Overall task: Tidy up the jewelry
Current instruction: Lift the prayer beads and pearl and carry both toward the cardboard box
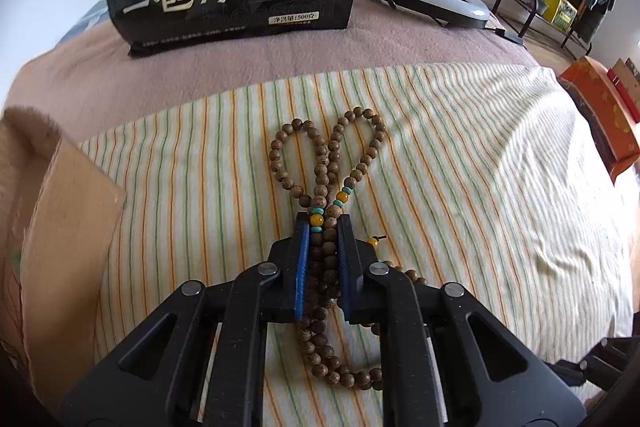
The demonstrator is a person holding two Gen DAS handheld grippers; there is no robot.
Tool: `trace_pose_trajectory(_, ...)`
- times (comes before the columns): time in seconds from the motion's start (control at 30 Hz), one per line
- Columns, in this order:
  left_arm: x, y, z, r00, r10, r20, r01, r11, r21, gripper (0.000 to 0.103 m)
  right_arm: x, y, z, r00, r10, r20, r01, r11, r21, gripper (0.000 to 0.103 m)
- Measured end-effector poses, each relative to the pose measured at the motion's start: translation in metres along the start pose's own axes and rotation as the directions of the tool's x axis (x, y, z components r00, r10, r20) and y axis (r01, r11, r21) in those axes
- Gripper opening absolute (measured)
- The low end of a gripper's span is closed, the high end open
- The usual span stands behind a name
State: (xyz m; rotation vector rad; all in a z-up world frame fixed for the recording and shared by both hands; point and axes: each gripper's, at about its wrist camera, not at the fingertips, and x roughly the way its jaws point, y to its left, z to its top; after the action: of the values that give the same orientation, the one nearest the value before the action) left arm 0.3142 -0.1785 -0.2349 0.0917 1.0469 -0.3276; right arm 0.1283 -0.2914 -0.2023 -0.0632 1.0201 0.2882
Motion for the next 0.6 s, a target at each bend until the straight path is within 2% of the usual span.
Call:
trace_pose_trajectory(0.17,-0.015,0.007,-0.018,0.999,-0.035,-0.006,0.034,0.999,-0.017,0.010,0.001,0.001,0.000,1.000,-0.011,-0.004,0.011,1.000,-0.008,0.018)
trace_pose_trajectory(0.37,-0.037,0.007,-0.056,0.999,-0.041,-0.010,0.041,0.998,0.038,0.010,0.001,0.002,-0.001,1.000,-0.016,-0.006,0.016,1.000,-0.007,0.018)
trace_pose_trajectory(0.53,-0.043,0.014,-0.065,0.996,-0.087,-0.023,0.087,0.996,-0.004,0.010,0.003,0.006,0.001,0.999,-0.038,-0.007,0.038,0.999,-0.022,0.018)
trace_pose_trajectory(0.6,-0.045,0.019,-0.066,0.994,-0.109,-0.025,0.108,0.994,-0.033,0.010,0.003,0.008,0.002,0.999,-0.046,-0.006,0.046,0.998,-0.040,0.015)
